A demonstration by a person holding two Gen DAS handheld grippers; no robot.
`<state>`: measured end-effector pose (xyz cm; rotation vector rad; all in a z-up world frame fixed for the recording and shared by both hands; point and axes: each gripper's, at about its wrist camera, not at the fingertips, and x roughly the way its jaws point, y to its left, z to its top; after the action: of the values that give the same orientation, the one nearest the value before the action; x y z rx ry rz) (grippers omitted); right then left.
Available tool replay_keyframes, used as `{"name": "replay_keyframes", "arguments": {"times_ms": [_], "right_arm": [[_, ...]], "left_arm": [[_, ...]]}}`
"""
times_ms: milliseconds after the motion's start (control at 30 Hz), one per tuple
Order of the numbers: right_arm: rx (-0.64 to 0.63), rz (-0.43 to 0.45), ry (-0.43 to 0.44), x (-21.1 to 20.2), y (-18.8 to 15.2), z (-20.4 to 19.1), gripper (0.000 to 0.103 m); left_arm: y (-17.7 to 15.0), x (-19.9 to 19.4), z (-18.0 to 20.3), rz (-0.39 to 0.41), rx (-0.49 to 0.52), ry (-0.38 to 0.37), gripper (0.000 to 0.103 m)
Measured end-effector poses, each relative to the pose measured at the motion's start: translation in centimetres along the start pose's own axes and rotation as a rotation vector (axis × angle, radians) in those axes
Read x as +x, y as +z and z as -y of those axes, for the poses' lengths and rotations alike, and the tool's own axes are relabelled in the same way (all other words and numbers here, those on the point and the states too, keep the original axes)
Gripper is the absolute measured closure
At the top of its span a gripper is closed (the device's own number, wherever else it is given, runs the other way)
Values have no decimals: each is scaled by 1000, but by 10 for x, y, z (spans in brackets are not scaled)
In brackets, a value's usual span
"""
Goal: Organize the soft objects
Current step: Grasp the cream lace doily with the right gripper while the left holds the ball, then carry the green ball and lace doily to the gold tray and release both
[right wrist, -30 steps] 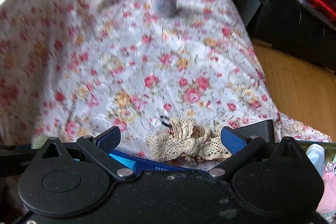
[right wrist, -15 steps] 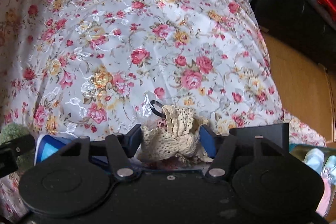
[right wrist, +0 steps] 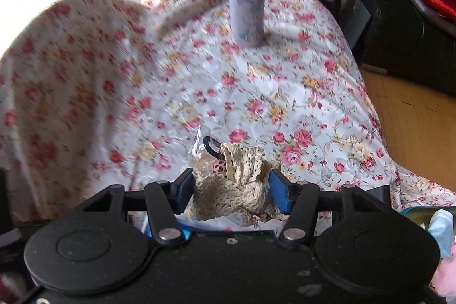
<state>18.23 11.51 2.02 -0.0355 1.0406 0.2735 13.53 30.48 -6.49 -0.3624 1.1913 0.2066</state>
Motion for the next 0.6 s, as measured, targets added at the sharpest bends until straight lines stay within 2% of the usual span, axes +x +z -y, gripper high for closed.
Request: {"name": "replay_keyframes", "arguments": {"times_ms": [200, 333, 467, 600], "right_arm": [[39, 77, 2, -38, -21, 23, 46], [100, 113, -23, -62, -43, 57, 46], [172, 142, -105, -84, -77, 98, 46], [257, 112, -216, -95, -118, 146, 46]], "left_arm": [[0, 0, -3, 4, -17, -13, 45], [0, -1, -3, 4, -23, -15, 45], [0, -1, -4, 3, -24, -16, 45], [0, -2, -4, 5, -29, -20, 45]]}}
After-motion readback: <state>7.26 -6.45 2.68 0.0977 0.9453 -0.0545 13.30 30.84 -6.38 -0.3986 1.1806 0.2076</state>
